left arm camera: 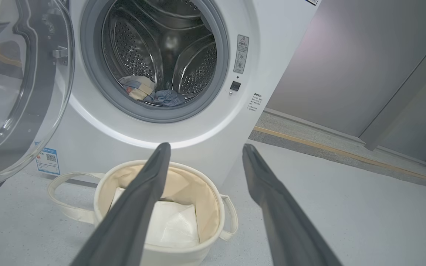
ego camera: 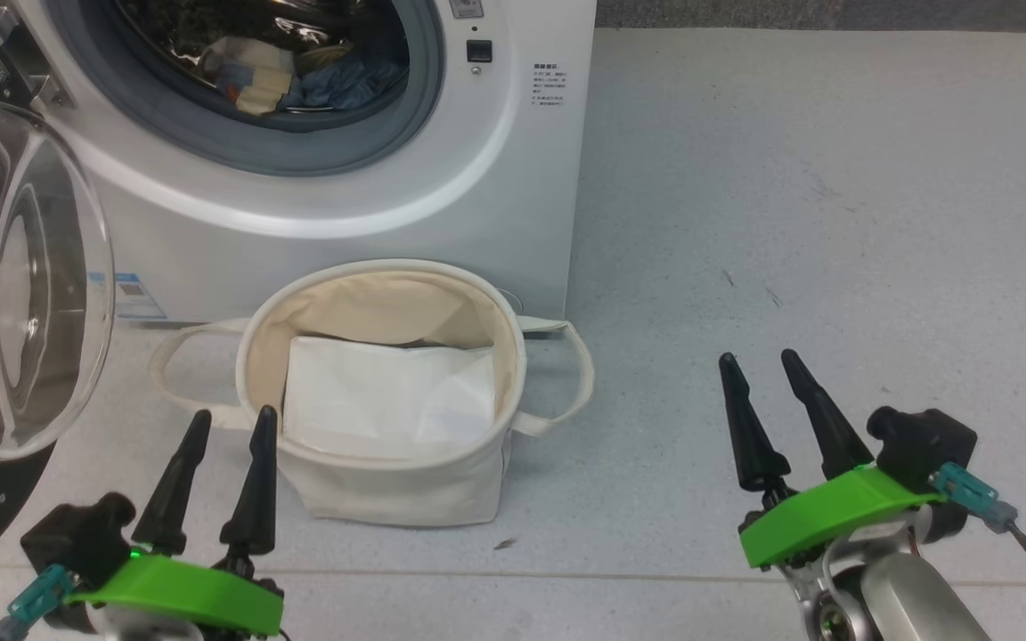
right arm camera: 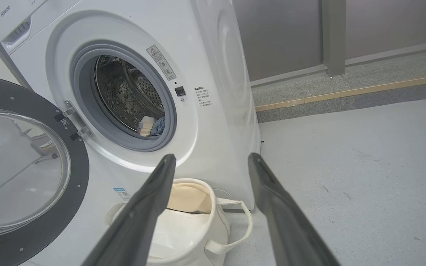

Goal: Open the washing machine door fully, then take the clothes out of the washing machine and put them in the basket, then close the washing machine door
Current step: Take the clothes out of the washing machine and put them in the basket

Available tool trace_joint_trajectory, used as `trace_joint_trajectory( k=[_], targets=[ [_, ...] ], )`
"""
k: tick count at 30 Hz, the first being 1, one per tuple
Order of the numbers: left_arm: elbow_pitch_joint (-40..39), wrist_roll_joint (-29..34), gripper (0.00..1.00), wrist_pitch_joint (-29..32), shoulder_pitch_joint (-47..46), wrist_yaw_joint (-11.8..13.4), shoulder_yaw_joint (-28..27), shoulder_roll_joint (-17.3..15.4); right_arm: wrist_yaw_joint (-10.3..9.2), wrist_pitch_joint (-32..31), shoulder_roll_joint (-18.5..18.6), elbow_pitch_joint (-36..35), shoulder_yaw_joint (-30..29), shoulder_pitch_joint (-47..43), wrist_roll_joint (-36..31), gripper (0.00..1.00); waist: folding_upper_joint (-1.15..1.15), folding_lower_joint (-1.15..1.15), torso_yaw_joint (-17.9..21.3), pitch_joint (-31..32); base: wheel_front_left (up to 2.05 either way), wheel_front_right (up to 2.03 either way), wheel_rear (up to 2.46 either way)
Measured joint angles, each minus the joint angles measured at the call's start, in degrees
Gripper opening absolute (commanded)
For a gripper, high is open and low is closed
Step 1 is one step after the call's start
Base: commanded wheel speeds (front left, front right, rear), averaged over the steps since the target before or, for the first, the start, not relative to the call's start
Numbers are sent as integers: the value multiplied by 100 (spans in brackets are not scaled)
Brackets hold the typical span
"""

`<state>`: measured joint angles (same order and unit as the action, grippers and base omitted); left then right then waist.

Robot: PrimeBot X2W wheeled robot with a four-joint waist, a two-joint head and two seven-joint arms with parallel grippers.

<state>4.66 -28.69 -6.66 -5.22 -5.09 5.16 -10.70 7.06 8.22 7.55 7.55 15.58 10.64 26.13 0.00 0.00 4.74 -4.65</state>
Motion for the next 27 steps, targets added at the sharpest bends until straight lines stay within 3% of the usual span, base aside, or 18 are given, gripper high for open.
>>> trace_joint_trajectory(
  k=[14,27],
  targets=[
    [34,34,100,8,-1,38,37,-25,0,-8,-19,-38,-44,2,-44,100,0,0,-11,-36,75,-62,-13],
    [65,36,100,-34,3,160,67,-40,0,-8,-20,-47,-42,2,-52,100,0,0,-38,-28,184,-169,-16]
  ],
)
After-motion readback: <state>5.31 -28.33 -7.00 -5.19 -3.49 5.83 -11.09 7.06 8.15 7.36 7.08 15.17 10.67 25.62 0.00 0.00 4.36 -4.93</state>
